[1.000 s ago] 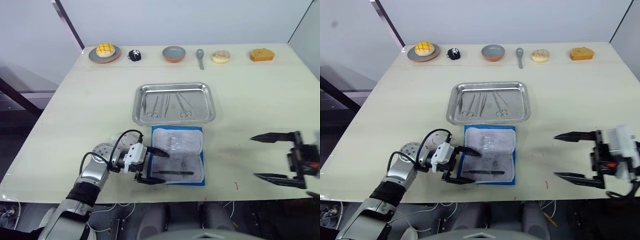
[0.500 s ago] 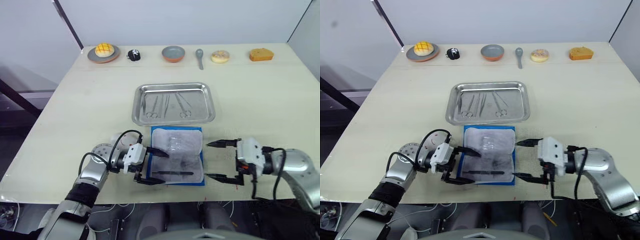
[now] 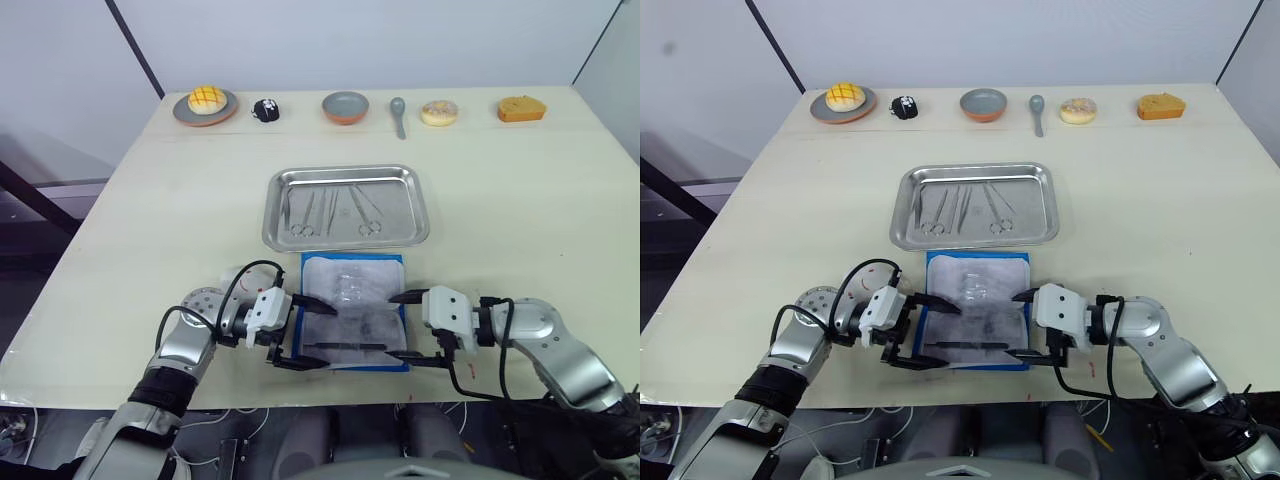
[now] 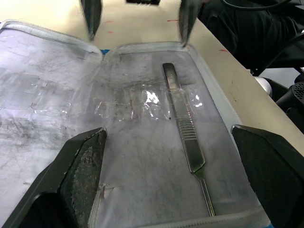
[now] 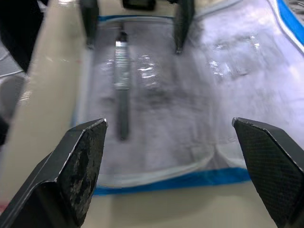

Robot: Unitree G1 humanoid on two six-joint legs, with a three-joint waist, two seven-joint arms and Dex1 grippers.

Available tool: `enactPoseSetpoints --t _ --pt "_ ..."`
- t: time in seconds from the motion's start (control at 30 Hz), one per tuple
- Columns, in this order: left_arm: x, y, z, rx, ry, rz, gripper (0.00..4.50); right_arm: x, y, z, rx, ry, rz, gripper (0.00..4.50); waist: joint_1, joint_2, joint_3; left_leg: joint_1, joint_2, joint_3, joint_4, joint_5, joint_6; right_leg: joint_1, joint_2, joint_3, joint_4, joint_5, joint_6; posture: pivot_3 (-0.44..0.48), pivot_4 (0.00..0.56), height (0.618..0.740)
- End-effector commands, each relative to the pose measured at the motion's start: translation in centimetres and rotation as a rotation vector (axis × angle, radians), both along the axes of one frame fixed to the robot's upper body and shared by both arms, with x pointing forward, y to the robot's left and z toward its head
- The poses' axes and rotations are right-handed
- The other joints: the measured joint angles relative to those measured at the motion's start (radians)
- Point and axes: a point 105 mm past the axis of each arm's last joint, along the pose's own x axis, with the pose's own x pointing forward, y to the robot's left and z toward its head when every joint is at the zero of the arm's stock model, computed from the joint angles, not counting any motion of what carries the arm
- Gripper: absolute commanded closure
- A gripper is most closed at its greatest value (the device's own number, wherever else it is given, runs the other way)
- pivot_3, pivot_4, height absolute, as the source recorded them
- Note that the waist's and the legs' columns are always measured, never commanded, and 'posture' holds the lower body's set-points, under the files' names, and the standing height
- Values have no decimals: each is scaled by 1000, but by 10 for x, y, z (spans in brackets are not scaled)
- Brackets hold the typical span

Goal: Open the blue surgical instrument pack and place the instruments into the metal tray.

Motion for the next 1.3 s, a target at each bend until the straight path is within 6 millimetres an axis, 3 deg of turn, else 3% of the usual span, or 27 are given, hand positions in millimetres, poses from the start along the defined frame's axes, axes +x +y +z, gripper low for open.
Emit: enactPoseSetpoints --t 0.03,0.2,0.5,0.57,1.3 --pt "-12 8 -24 89 111 4 0 -1 7 0 -28 -18 37 81 0 0 0 0 0 0 0 0 0 0 0 0 0 0 0 0 150 732" --pt "-8 8 -22 91 105 0 0 5 4 -11 -92 -8 30 81 0 0 0 0 0 0 0 0 0 0 0 0 0 0 0 0 150 732" --pt "-7 9 -21 94 106 8 0 -2 -7 -29 -175 80 61 3983 0 -2 -2 1 0 0 0 0 0 1 0 0 0 0 0 0 150 732" --pt "-5 10 -20 90 103 21 0 -3 -6 -29 -167 94 68 4357 0 -2 -2 1 0 0 0 0 0 1 0 0 0 0 0 0 150 732" --pt "-9 8 -24 90 110 12 0 -7 14 19 -113 28 135 4357 0 -3 -2 1 0 0 0 0 0 0 0 0 0 0 0 0 150 732"
